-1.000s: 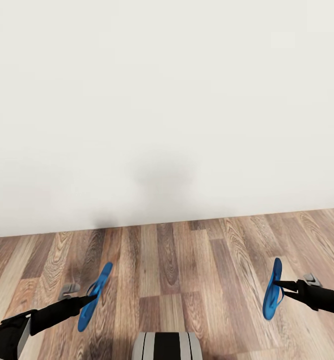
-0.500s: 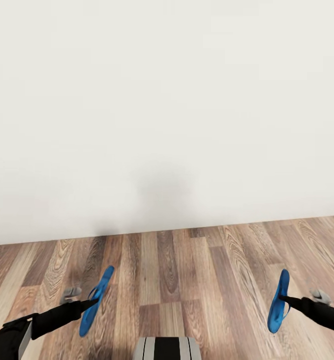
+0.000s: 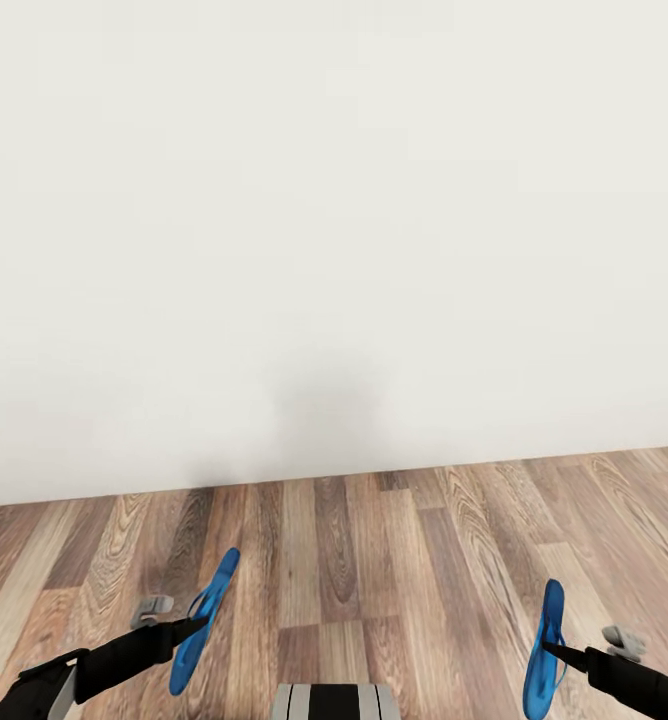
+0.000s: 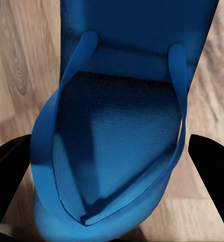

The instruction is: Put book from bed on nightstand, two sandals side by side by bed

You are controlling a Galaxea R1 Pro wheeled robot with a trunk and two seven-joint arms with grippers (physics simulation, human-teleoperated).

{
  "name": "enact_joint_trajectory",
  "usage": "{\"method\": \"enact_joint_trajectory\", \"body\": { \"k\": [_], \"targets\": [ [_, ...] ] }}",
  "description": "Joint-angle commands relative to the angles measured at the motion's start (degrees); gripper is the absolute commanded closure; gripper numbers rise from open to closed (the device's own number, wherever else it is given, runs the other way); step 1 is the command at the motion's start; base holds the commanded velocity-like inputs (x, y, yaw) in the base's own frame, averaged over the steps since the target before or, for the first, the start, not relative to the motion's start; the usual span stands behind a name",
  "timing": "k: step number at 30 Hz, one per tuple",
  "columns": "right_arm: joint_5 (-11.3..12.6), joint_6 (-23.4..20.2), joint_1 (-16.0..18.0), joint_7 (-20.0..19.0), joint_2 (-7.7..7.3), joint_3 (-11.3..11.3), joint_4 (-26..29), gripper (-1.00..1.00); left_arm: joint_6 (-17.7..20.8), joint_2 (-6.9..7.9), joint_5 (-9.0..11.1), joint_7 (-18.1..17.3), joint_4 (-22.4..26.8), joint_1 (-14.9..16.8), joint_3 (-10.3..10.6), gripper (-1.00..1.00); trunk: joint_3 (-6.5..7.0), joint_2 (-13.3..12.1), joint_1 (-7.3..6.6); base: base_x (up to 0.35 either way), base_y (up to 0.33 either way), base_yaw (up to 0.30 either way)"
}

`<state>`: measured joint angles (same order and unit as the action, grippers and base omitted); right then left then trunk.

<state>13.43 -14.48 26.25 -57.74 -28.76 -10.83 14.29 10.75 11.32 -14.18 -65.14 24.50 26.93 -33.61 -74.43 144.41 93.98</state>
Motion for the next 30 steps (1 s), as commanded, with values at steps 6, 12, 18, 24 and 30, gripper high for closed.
{"method": "enact_joint_trajectory", "body": {
  "k": [6, 12, 18, 24, 30],
  "targets": [
    [-0.27, -0.55, 0.03, -0.20, 0.04, -0.06, -0.61, 1.00, 0.42, -0.28, -0.45, -0.34, -0.04, 0.05, -0.49, 1.00, 1.30, -0.07, -0.16, 0.000, 0.000, 0.000],
    [-0.41, -0.18, 0.03, -0.34, 0.09, -0.06, -0.66, 1.00, 0.42, -0.26, -0.43, -0.34, -0.06, 0.05, -0.56, 1.00, 2.63, -0.15, -0.32, 0.000, 0.000, 0.000],
    [-0.57, 1.11, 0.03, -0.53, 0.22, 0.11, -0.35, 1.00, 0.42, -0.41, -0.43, -0.10, -0.06, 0.05, -0.50, 1.00, 3.95, -0.23, -0.47, 0.000, 0.000, 0.000],
    [-0.83, 1.03, 0.07, -0.55, 5.22, 0.57, 0.21, 1.00, 0.42, -1.35, -0.47, -0.07, -0.06, 0.05, -0.42, 1.00, 5.28, -0.31, -0.63, 0.000, 0.000, 0.000],
    [-0.86, 0.47, 0.11, -0.80, 6.69, 0.69, 0.29, 1.00, 0.42, -1.71, -0.49, -0.13, -0.06, 0.05, -0.40, 1.00, 6.61, -0.39, -0.78, 0.000, 0.000, 0.000]
  ]
}}
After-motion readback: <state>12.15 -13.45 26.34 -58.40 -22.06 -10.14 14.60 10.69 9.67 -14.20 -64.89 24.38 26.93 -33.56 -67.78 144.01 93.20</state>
